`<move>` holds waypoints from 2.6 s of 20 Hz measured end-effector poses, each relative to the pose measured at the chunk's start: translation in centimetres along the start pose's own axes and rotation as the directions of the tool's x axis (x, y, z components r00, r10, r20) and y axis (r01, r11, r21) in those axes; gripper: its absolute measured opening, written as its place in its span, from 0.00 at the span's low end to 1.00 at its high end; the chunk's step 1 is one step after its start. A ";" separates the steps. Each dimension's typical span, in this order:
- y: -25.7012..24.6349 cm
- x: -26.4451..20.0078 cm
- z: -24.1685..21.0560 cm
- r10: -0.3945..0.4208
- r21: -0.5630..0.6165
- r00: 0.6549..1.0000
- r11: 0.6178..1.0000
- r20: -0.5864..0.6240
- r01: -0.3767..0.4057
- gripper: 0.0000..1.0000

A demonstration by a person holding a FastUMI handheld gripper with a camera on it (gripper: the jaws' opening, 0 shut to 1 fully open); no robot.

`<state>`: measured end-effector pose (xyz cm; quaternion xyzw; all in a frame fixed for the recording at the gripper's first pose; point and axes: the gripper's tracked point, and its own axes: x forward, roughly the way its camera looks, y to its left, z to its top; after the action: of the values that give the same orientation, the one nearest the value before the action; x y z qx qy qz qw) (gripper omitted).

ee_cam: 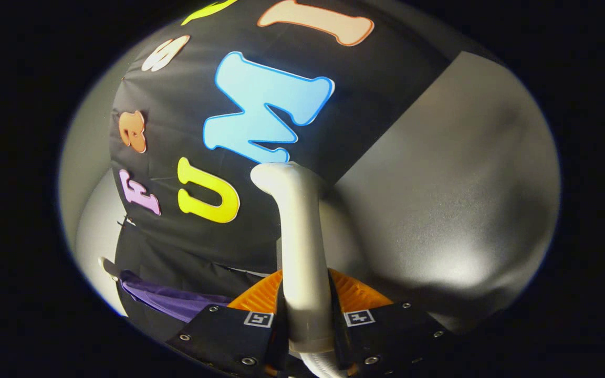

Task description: Iron the clothes twice with a garment steamer, once on the left side and once on the right side.

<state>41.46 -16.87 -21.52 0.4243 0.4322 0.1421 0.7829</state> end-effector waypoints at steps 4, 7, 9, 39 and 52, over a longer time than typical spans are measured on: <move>1.9 -2.5 -3.1 -0.004 -0.031 1.000 1.000 0.019 0.004 0.34; 4.0 -4.9 -5.2 -0.005 -0.052 0.997 0.999 0.083 0.010 0.34; 5.7 -6.9 -6.8 -0.006 -0.078 0.991 0.997 0.132 0.016 0.34; 28.1 -10.4 -30.6 0.012 -0.511 0.820 0.787 0.572 0.345 0.34; 32.9 -5.3 -32.6 0.076 -0.616 0.703 0.554 0.707 0.560 0.34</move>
<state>17.14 17.39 -1.38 -0.0227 0.0706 0.0402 0.9964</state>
